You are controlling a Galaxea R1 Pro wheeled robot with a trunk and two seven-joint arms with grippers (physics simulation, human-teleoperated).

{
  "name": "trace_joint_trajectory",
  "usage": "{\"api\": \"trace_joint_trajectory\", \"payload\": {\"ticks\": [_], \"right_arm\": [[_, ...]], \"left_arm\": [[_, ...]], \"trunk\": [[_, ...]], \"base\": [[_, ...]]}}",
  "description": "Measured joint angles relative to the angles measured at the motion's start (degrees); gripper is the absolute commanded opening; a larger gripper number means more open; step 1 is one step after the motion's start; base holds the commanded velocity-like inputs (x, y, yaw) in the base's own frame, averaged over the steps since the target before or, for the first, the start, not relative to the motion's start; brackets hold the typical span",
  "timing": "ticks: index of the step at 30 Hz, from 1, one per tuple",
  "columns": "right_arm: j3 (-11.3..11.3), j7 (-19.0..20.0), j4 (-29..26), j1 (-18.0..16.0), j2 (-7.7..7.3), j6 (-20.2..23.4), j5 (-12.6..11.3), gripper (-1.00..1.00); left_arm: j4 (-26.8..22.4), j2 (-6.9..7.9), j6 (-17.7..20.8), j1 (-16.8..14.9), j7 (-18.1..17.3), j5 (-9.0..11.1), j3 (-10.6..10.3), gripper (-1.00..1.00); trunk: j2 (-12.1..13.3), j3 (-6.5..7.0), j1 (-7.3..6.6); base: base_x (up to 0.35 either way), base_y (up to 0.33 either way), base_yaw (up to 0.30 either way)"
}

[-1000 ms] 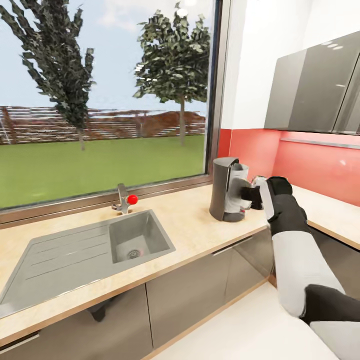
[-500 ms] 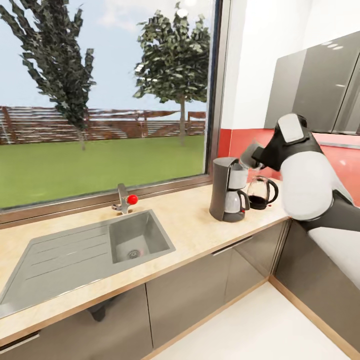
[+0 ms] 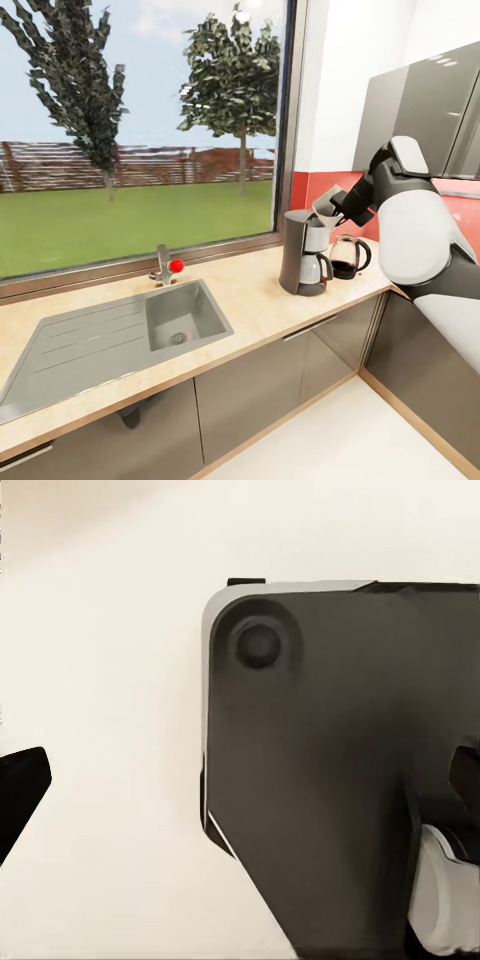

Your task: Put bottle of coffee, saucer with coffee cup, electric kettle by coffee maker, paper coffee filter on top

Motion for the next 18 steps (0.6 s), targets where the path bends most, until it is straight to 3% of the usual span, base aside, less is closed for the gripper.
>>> {"api": "trace_joint_trajectory", "payload": {"ticks": [8,18], "right_arm": [[-0.2,-0.6,-0.1,0.7,1.69,0.1,-0.1,-1.00],[-0.5,-1.1,-0.4,1.2,1.09,-0.5,-0.1,-1.00]], "left_arm": [[2.3,-0.14,0.3,0.4,-0.9,0.0,0.0,1.00],[3.7,-0.31,0.6,0.6,-1.0,0.0,-0.2,1.00]], "trunk": [[0.0,0.00,0.00],[0.0,0.00,0.00]], "base": [[0.000,0.000,0.000],[0.000,0.000,0.000]]}}
